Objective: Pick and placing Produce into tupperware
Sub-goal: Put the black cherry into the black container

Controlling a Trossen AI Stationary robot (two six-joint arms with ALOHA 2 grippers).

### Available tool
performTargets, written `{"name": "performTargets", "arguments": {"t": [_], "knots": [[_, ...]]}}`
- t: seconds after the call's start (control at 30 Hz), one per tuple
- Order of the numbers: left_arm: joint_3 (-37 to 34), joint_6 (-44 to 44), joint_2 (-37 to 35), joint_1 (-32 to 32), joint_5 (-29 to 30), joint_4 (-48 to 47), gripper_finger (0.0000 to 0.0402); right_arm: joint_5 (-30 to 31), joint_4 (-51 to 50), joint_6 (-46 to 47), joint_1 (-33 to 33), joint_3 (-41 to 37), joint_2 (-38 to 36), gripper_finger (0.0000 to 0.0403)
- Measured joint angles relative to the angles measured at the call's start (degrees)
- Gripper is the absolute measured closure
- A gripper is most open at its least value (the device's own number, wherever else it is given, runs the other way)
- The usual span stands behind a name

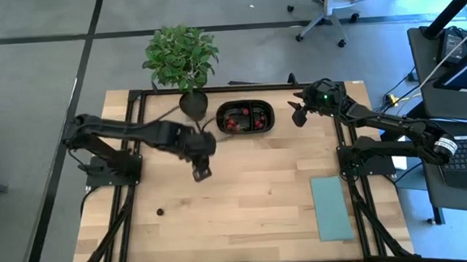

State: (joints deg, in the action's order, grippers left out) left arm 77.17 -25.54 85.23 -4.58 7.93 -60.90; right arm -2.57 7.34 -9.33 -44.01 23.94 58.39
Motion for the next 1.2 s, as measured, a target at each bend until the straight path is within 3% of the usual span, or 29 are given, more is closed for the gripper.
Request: {"name": "performTargets", "arguments": {"t": [0.23, 0.47, 0.77, 1.2], "knots": [[-3.57, -15.77, 0.62, -7.32, -0.74, -3.95, 0.0225, 0.0, 0.02, 0.14, 0.01, 0.0, 0.09, 0.0207], [-11.61, -34.64, 0.61, -11.86, -5.56, -4.1, 0.0184, -0.01, 0.02, 0.24, 0.01, -0.01, 0.09, 0.0207], [-18.02, -55.04, 0.61, -18.66, -12.82, -2.79, 0.0177, -0.02, 0.02, 0.27, 0.01, 0.0, 0.09, 0.0207], [-28.5, -62.43, 0.61, -22.21, -17.37, 8.57, 0.0177, -0.02, 0.04, 0.29, 0.01, 0.0, 0.09, 0.0207]]}}
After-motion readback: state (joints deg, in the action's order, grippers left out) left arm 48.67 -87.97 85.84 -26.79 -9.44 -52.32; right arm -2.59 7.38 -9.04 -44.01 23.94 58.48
